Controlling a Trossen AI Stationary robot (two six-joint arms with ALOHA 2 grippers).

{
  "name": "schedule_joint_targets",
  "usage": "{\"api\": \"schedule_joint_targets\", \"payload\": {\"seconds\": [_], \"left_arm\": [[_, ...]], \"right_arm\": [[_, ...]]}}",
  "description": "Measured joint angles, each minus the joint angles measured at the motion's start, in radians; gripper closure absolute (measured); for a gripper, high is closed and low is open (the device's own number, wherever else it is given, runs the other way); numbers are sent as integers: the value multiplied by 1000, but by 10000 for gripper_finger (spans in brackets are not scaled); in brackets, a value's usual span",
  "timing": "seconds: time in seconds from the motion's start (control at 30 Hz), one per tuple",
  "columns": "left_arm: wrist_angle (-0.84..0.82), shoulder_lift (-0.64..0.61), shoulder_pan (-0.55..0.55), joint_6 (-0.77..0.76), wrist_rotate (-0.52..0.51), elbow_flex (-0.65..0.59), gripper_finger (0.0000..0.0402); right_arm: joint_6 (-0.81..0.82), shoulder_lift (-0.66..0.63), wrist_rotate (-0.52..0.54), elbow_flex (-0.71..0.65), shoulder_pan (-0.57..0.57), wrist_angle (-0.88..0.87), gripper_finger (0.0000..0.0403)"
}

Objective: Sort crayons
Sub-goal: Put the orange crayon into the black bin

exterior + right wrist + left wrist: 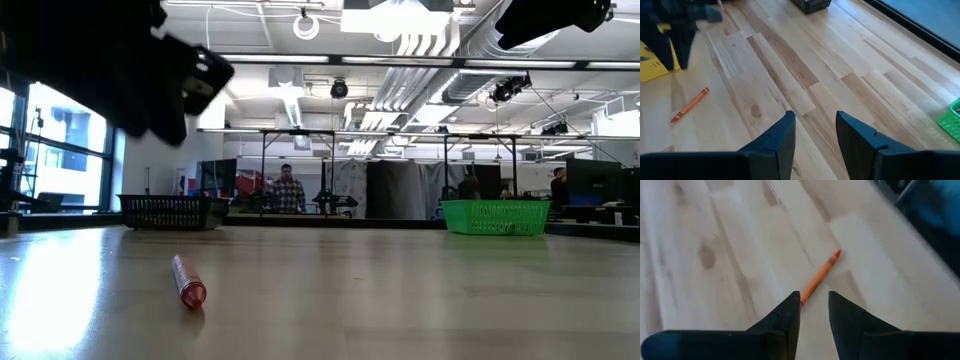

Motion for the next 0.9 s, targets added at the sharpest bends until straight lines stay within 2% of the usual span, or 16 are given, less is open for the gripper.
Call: {"api": "schedule_joint_targets", "payload": {"seconds": [0.23,0.5,0.9], "left_arm": [[-46,179,-1,125,0,118,312],[-169,300,-2,168,39,264,312],[-205,372,-2,210,42,293,312]], "right_arm": [[1,0,-10,0,0,0,269],[1,0,-16,0,0,0,269],[-1,0,-15,0,0,3,269]]}}
